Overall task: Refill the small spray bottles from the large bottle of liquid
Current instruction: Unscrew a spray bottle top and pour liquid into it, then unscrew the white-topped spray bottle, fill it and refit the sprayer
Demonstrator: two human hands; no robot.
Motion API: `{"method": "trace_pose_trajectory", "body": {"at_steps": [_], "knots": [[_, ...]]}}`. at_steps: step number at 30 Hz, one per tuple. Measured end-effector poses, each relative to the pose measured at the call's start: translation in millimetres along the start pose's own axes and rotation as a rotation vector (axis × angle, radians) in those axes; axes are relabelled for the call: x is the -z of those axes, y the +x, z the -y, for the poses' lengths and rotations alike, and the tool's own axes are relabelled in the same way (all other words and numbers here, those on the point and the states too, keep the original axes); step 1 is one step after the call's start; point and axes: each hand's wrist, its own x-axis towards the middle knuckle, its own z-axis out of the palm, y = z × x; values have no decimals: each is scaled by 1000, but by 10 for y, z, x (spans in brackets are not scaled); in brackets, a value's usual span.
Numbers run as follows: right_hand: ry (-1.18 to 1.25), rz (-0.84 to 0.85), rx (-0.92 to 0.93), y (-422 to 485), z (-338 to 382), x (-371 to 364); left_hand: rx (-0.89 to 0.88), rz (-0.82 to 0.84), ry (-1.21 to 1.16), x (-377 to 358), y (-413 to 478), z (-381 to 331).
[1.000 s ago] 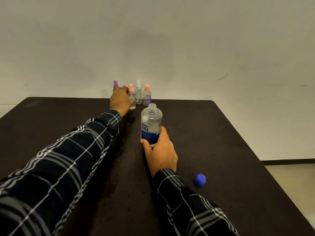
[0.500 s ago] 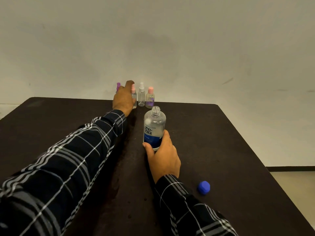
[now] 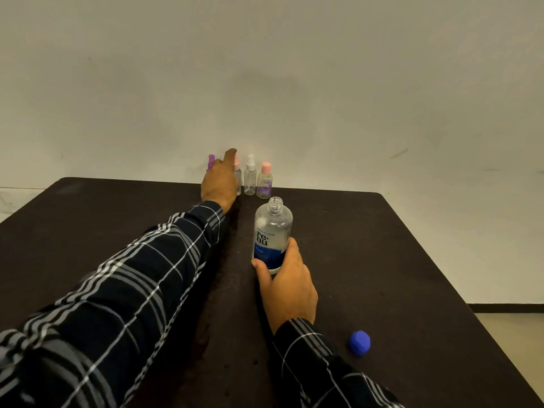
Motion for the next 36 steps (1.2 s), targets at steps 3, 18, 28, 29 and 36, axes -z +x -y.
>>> {"method": "trace_pose_trajectory", "body": {"at_steps": [3, 18, 28, 29, 36], "knots": [[-1, -6, 0, -3, 10, 4, -15, -45, 10, 55, -46, -10], [2, 9, 4, 11, 0, 11, -79, -10, -40, -3, -4, -397], [-21, -5, 7, -3, 2, 2, -22, -84, -145, 430, -183, -407], [-20, -8, 3, -5, -1, 12, -36, -76, -133, 507, -239, -397], [50, 12, -24, -163, 41, 117, -84, 171, -11, 1264, -998, -216]]}}
